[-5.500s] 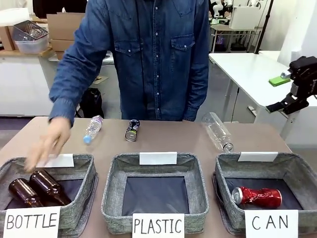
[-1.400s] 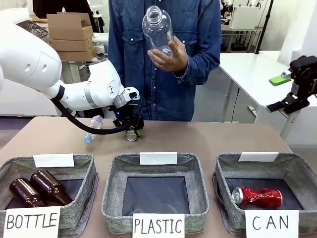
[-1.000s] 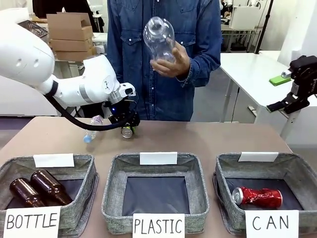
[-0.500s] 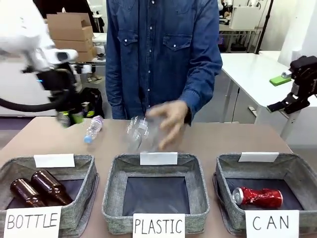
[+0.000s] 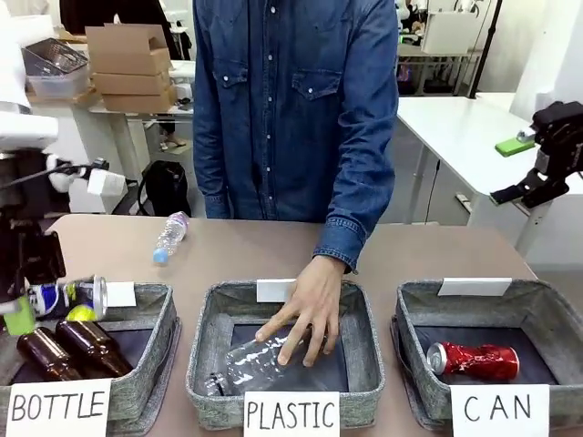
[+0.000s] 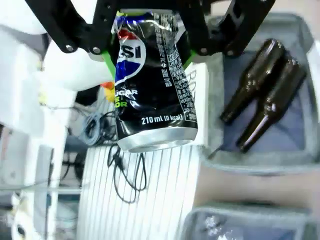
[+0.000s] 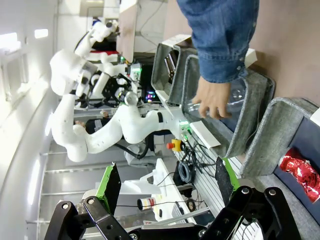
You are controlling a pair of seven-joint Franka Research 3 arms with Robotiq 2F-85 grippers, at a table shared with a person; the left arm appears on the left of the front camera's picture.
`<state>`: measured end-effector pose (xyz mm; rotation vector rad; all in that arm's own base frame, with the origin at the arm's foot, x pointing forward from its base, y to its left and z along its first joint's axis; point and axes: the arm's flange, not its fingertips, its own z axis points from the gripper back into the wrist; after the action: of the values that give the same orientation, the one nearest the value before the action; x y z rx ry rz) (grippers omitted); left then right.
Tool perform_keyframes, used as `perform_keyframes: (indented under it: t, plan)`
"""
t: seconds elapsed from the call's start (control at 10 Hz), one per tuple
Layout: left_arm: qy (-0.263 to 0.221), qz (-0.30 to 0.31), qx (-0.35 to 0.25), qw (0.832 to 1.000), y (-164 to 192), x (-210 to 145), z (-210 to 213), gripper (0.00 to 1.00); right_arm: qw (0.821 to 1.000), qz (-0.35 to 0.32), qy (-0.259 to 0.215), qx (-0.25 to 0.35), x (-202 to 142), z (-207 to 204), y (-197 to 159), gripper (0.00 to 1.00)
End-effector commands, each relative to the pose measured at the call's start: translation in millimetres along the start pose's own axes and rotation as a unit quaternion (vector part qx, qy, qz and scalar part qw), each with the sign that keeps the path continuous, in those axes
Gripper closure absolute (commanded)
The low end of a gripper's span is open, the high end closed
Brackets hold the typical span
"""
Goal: Sort the can waste into the basket.
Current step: Pick up the can waste from the table and place it in the right Fabric basket.
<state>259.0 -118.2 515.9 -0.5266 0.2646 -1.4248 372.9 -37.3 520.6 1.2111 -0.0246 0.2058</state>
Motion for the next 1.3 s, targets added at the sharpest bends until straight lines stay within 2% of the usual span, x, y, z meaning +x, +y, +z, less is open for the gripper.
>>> perform_keyframes:
  t: [0.0,0.1,0.2,0.3,0.4,0.5,0.6,0.7,0.8,0.9,1.0,1.1,1.2]
  plan:
    - [-0.051,-0.097,0.031,0.994,25.2,24.2,-13.7,1.00,1.000,0.008,0.005,-0.002,-0.6,2.1,0.2,0.00]
    - [-0.091,-0.096,0.047,0.990,35.2,38.1,-12.6,1.00,1.000,0.008,0.005,-0.002,-0.6,2.1,0.2,0.00]
    - [-0.156,-0.072,0.078,0.982,41.8,46.4,-5.2,1.00,1.000,0.008,0.005,-0.002,-0.6,2.1,0.2,0.00]
    - [-0.037,-0.079,0.040,0.995,11.5,30.4,-10.5,1.00,1.000,0.008,0.005,-0.002,-0.6,2.1,0.2,0.00]
    - [-0.037,-0.079,0.040,0.995,11.5,30.4,-10.5,1.00,1.000,0.008,0.005,-0.002,-0.6,2.1,0.2,0.00]
    - [-0.092,-0.073,0.060,0.991,31.1,43.8,-6.6,0.54,1.000,0.008,0.005,-0.002,-0.6,2.1,0.2,0.00]
    - [-0.117,-0.079,0.070,0.988,52.3,38.8,-3.4,0.54,1.000,0.008,0.005,-0.002,-0.6,2.1,0.2,0.00]
    - [-0.098,-0.136,0.097,0.981,63.2,69.1,-10.4,0.54,1.000,0.008,0.005,-0.002,-0.6,2.1,0.2,0.00]
    - [-0.080,-0.168,0.097,0.978,66.7,88.0,-9.9,0.54,1.000,0.008,0.005,-0.002,-0.6,2.1,0.2,0.00]
    - [-0.055,-0.157,0.090,0.982,60.6,82.4,-1.7,0.54,1.000,0.008,0.005,-0.002,-0.6,2.1,0.2,0.00]
    - [0.000,-0.149,0.082,0.985,45.4,52.8,9.3,0.54,1.000,0.008,0.005,-0.002,-0.6,2.1,0.2,0.00]
    - [-0.041,-0.129,0.121,0.983,16.6,6.9,19.8,0.54,1.000,0.008,0.005,-0.002,-0.6,2.1,0.2,0.00]
    - [-0.078,-0.112,0.165,0.977,-11.9,-23.5,17.4,0.54,1.000,0.008,0.005,-0.002,-0.6,2.1,0.2,0.00]
